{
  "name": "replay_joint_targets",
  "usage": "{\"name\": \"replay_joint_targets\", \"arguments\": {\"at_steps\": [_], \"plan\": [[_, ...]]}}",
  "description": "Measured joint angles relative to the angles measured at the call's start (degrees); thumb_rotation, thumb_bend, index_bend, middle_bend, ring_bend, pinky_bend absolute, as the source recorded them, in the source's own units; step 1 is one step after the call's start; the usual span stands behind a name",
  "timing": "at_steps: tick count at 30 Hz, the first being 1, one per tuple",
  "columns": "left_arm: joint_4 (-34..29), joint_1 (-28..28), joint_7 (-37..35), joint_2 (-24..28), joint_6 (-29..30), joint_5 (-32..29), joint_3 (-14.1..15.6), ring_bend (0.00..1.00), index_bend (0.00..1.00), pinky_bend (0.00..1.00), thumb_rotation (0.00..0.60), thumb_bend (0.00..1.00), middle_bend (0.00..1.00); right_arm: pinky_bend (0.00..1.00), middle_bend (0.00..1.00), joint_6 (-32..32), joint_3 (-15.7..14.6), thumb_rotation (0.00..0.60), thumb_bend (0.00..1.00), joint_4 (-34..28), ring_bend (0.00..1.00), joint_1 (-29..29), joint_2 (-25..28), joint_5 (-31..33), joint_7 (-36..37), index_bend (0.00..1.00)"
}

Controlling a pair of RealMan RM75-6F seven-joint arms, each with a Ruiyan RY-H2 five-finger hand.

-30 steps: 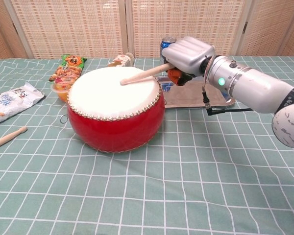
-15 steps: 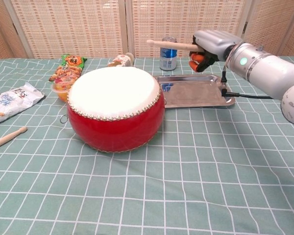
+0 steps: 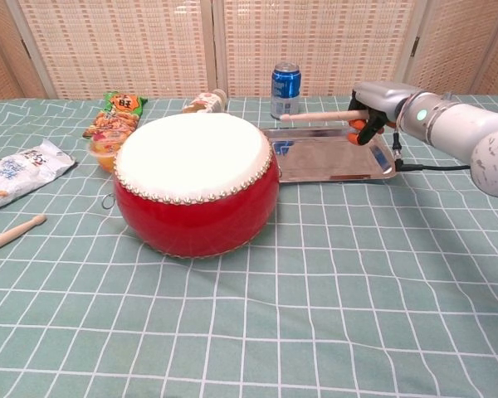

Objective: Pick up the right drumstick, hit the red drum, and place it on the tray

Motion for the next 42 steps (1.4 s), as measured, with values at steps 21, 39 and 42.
{"name": "replay_joint_targets", "arguments": {"at_steps": [21,39,42], "plan": [[-0.2,-0.4,0.5,0.0,-0.7,-0.3,-0.1,0.00,0.00,0.03,0.600,0.26,0.00,0.46,0.40,-5.9,0.9,0.600,0.29,11.9,0.26,3.9,-5.3,-2.4,10.7,0.43],[0.2,-1.6,-0.4,-0.6,-1.0,0.1,-0.9,0.00,0.00,0.03,0.600,0.26,0.00,0.46,0.40,21.8,-3.9,0.600,0.29,-27.9,0.29,-13.2,16.1,-8.6,5.2,0.55],[-0.5,-2.0,0.1,-0.4,-0.6,0.6,-1.3,0.00,0.00,0.03,0.600,0.26,0.00,0.46,0.40,26.8,-5.3,0.600,0.29,-38.6,0.29,-18.4,22.1,-8.7,1.9,0.53]]}}
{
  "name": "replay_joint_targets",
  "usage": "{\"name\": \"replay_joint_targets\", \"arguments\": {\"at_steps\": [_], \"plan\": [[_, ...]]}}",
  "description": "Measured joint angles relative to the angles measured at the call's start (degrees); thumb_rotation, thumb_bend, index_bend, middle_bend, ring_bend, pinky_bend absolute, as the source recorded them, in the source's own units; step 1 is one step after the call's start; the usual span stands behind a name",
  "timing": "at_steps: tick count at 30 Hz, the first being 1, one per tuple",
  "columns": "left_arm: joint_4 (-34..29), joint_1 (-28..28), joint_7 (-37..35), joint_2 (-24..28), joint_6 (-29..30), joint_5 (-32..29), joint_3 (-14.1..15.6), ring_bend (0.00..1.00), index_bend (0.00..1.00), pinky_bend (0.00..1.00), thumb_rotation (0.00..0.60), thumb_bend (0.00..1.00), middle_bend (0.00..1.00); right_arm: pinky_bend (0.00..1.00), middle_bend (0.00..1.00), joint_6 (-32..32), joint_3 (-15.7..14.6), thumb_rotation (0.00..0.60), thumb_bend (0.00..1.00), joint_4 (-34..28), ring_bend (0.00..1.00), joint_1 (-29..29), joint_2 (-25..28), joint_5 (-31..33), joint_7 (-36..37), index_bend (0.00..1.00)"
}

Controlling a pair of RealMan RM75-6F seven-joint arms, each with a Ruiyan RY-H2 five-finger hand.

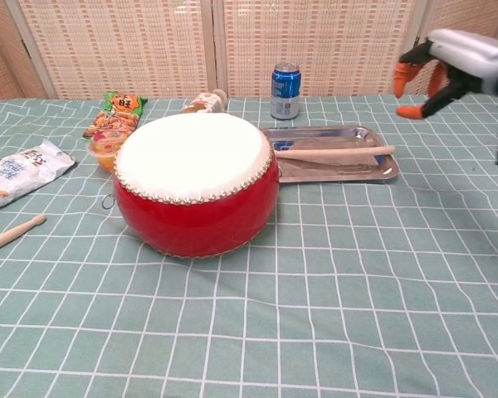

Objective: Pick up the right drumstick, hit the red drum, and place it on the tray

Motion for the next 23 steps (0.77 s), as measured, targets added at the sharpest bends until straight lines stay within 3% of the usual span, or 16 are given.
{"name": "replay_joint_targets", "arguments": {"at_steps": [4,10,16,23], "plan": [[-1.2,-0.5,1.1,0.4,0.2,0.3,-0.4,0.00,0.00,0.03,0.600,0.26,0.00,0.44,0.40,10.5,-3.4,0.600,0.29,-14.1,0.27,-9.9,8.9,-1.2,-3.7,0.48],[-2.3,-0.9,2.3,0.6,0.5,0.4,-0.7,0.00,0.00,0.03,0.600,0.26,0.00,0.34,0.36,23.6,-9.6,0.600,0.29,-22.7,0.21,-23.4,17.4,-4.7,-3.7,0.38],[-3.5,-1.1,3.6,0.9,0.5,0.3,-0.8,0.00,0.00,0.02,0.600,0.26,0.00,0.04,0.16,26.3,-15.3,0.600,0.29,-27.4,0.01,-29.8,21.8,-9.0,0.3,0.13],[-4.3,-0.8,4.8,1.1,1.8,0.2,-1.1,0.00,0.00,0.02,0.600,0.26,0.00,0.00,0.09,27.4,-16.3,0.600,0.29,-29.2,0.00,-32.2,23.7,-12.2,0.8,0.07]]}}
